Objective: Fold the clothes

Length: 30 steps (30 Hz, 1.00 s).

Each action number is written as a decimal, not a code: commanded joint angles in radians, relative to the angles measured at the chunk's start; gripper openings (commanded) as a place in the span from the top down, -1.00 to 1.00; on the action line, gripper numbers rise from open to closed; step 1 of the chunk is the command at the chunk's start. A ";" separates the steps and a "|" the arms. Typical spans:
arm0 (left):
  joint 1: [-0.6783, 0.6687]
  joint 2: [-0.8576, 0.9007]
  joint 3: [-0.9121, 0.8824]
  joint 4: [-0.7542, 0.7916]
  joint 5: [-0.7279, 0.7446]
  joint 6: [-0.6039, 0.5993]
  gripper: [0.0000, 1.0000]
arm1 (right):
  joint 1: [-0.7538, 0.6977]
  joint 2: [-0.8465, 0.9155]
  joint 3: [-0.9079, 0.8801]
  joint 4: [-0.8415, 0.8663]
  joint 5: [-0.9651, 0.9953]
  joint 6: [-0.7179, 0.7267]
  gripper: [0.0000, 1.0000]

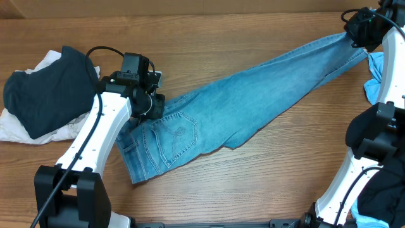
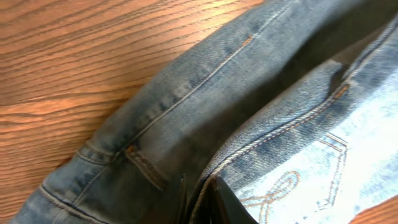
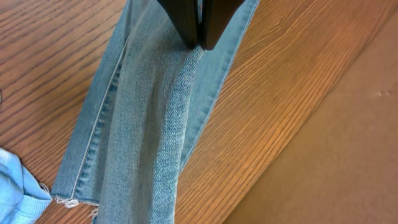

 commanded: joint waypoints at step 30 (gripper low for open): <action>0.003 0.008 0.014 0.045 -0.050 0.037 0.63 | -0.032 0.069 0.019 0.020 0.201 0.084 0.92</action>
